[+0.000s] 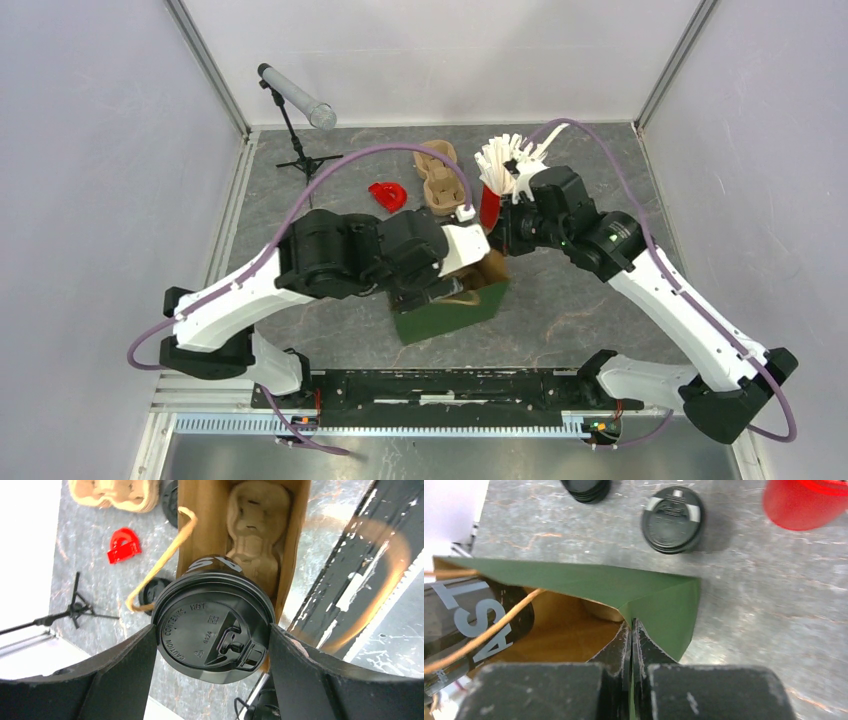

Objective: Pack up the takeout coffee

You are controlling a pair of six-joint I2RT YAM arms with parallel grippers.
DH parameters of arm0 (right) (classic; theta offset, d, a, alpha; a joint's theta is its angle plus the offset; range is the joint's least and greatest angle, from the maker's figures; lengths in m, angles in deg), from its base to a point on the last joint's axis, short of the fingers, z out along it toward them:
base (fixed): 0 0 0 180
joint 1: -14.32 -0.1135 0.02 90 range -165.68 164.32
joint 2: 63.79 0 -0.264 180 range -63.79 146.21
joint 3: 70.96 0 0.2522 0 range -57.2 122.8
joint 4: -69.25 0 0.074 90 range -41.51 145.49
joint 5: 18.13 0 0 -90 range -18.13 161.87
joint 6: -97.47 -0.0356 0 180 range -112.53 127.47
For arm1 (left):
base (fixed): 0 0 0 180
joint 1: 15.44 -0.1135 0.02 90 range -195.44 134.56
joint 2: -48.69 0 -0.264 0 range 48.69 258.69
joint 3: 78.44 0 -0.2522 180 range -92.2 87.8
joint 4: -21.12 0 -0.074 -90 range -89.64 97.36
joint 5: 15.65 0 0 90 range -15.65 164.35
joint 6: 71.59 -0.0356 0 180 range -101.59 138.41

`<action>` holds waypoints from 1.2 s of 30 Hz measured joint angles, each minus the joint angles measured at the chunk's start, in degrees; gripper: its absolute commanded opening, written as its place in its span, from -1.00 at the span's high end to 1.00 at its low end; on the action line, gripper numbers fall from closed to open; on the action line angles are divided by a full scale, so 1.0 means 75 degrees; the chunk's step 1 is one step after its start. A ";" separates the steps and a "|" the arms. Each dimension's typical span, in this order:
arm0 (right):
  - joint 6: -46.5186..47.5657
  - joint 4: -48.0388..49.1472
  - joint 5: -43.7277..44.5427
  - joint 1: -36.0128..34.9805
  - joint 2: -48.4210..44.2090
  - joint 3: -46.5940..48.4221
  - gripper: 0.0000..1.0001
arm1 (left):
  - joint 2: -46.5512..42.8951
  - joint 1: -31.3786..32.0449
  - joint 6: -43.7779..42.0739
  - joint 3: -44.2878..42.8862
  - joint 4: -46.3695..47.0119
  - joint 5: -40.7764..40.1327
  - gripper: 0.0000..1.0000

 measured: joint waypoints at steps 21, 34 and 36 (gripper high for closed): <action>-0.1008 0.4217 0.0102 -0.1037 0.1139 -0.0988 1.00 | -0.0542 -0.0184 0.0871 -0.0568 -0.0988 -0.1081 0.08; 0.0003 0.4878 0.0219 -0.1239 -0.0507 -0.2696 1.00 | -0.0720 -0.0192 0.1696 0.0595 -0.1000 -0.0571 0.11; 0.0181 0.4870 0.0268 -0.1256 -0.0729 -0.2856 1.00 | -0.0714 -0.0192 0.1696 0.0857 -0.1005 -0.0533 0.12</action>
